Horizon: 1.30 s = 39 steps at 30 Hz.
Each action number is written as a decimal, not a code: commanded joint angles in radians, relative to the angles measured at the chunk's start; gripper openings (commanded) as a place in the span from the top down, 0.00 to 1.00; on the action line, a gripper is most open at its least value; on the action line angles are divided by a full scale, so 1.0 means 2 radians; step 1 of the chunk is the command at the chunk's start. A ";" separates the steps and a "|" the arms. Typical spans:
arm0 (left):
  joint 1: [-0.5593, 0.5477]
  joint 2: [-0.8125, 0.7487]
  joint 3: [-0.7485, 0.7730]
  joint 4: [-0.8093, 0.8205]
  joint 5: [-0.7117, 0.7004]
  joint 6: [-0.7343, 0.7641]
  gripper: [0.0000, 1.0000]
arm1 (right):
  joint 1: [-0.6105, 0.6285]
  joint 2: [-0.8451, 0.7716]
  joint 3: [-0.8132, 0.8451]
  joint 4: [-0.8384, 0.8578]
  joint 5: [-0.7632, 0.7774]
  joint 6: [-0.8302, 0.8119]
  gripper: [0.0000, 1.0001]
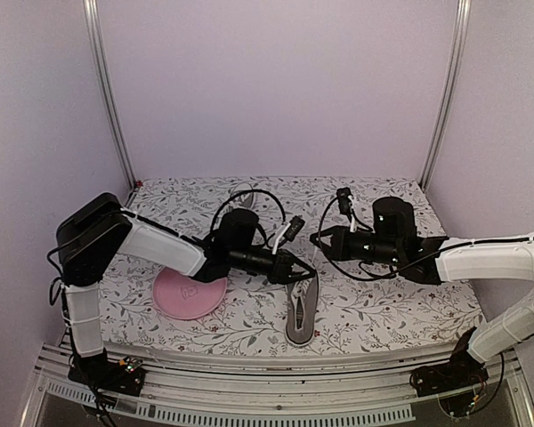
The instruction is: Tie the shoes
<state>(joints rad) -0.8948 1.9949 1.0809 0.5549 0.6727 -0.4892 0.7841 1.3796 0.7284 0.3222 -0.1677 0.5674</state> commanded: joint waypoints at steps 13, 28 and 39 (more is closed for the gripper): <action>-0.005 -0.007 0.013 -0.022 -0.011 0.028 0.98 | -0.005 0.044 0.047 0.013 -0.042 -0.011 0.98; 0.000 -0.046 -0.042 0.015 -0.023 0.010 1.00 | -0.042 0.129 0.112 0.010 -0.110 -0.060 0.39; 0.006 -0.043 -0.055 0.049 -0.015 -0.020 1.00 | -0.105 0.055 -0.087 0.189 -0.184 -0.108 0.26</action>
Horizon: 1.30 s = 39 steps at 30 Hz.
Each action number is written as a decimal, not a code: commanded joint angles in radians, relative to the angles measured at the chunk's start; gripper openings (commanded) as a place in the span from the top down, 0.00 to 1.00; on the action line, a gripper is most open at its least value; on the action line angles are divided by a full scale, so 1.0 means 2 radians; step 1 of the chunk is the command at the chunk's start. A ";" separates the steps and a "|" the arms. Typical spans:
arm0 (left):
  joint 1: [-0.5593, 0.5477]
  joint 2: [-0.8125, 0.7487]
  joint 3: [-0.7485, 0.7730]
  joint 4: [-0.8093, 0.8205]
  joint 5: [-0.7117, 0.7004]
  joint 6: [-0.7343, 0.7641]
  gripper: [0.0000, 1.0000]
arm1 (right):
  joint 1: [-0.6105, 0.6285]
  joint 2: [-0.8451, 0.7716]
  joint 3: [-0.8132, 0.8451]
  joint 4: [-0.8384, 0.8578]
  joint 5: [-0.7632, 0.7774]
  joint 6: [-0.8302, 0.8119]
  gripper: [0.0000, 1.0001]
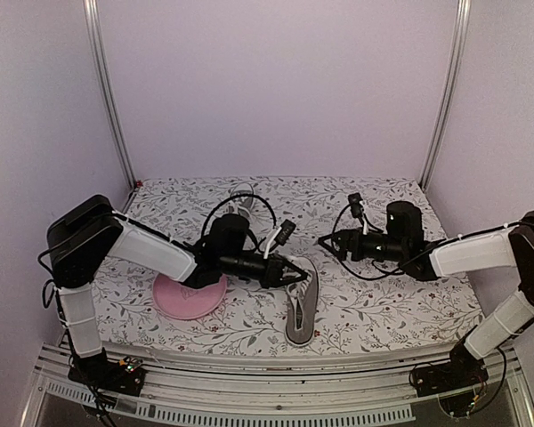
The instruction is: Tie the shoes
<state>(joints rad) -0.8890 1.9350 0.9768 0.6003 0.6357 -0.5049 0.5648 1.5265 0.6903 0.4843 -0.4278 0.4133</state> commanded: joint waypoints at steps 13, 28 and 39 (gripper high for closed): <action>0.006 -0.017 -0.002 0.019 -0.008 -0.035 1.00 | 0.093 0.049 -0.121 0.245 0.038 -0.096 0.54; 0.006 -0.013 -0.004 0.029 -0.002 -0.043 1.00 | 0.131 0.122 -0.082 0.301 0.088 -0.154 0.54; 0.006 -0.008 -0.002 0.020 -0.005 -0.052 1.00 | 0.139 0.129 -0.099 0.389 0.137 -0.182 0.65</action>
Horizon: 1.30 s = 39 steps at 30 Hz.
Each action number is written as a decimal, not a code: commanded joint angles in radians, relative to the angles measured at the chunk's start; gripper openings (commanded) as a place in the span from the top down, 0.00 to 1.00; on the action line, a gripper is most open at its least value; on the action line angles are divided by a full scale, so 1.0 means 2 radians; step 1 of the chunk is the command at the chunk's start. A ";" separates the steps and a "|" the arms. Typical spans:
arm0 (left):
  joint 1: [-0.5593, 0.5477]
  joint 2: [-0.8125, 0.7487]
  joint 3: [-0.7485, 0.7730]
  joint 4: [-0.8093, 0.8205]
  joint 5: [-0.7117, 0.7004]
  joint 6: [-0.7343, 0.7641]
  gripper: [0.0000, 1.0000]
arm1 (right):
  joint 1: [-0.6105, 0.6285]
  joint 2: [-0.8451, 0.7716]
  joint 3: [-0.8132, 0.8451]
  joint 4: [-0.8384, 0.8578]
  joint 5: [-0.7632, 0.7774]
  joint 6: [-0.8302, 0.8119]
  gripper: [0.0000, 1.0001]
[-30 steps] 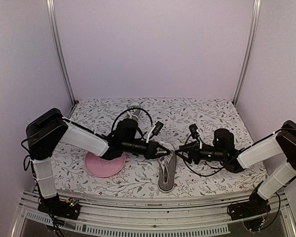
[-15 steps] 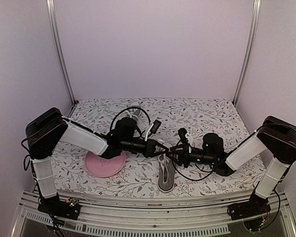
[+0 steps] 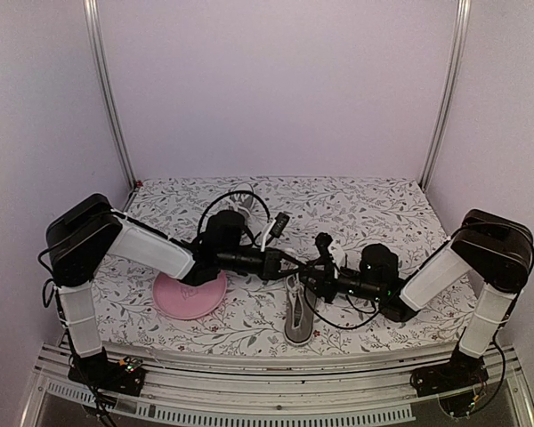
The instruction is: Tie the shoes
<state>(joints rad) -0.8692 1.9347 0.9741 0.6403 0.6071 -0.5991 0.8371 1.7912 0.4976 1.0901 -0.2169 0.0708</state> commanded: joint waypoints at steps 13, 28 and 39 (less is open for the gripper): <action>-0.006 -0.010 -0.011 0.006 -0.023 -0.022 1.00 | 0.003 -0.199 -0.097 -0.026 0.026 0.012 0.98; -0.010 -0.011 -0.020 0.013 -0.017 -0.007 1.00 | 0.002 -0.383 0.060 -0.574 -0.007 0.107 0.98; -0.010 -0.007 -0.019 0.024 -0.024 -0.013 1.00 | 0.001 -0.314 -0.074 -0.336 0.115 0.179 0.54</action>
<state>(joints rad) -0.8898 1.9285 0.9390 0.6609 0.5659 -0.6296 0.8440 1.0882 0.4221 0.1837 -0.1139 0.3504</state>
